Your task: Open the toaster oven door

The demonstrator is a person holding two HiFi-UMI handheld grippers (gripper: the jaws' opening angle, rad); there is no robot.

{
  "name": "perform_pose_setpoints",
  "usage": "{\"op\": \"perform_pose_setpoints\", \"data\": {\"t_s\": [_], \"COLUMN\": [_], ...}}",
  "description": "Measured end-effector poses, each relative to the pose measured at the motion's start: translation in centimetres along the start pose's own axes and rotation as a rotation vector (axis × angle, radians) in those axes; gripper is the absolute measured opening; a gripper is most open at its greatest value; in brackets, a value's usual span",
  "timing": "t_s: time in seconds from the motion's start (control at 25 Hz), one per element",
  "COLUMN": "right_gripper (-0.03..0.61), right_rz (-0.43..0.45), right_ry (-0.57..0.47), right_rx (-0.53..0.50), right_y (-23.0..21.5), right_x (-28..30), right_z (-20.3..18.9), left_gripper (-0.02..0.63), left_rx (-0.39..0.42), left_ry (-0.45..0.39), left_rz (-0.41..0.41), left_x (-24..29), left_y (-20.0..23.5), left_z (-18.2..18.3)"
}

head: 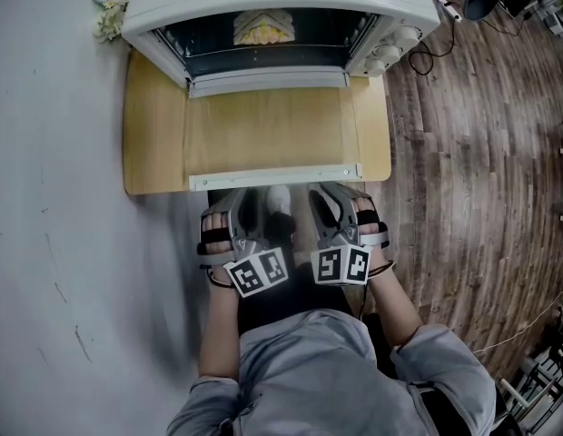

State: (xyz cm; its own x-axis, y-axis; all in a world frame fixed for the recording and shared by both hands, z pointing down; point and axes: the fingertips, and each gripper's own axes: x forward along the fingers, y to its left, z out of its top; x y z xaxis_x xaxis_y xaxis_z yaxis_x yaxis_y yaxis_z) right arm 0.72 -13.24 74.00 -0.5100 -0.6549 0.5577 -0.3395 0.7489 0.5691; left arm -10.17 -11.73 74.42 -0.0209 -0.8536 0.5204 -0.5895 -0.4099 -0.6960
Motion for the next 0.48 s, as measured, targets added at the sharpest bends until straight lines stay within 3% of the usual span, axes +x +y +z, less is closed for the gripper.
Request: {"op": "perform_pose_setpoints", "data": {"t_s": [0.32,0.48], "right_gripper": [0.087,0.046], "right_rz": [0.063,0.089], "right_ry": [0.012,0.004], "right_rx": [0.056,0.077], "right_y": [-0.6,-1.6], "right_x": [-2.4,-4.2], "right_z": [1.5,3.2], "left_gripper": [0.096,0.069], "left_rx": [-0.005,-0.055], "left_ry": [-0.002,-0.027], "left_rz": [-0.093,-0.108], "left_x": [-2.4,-4.3], "left_y": [-0.8,0.7], "left_z": [2.1,4.2]}}
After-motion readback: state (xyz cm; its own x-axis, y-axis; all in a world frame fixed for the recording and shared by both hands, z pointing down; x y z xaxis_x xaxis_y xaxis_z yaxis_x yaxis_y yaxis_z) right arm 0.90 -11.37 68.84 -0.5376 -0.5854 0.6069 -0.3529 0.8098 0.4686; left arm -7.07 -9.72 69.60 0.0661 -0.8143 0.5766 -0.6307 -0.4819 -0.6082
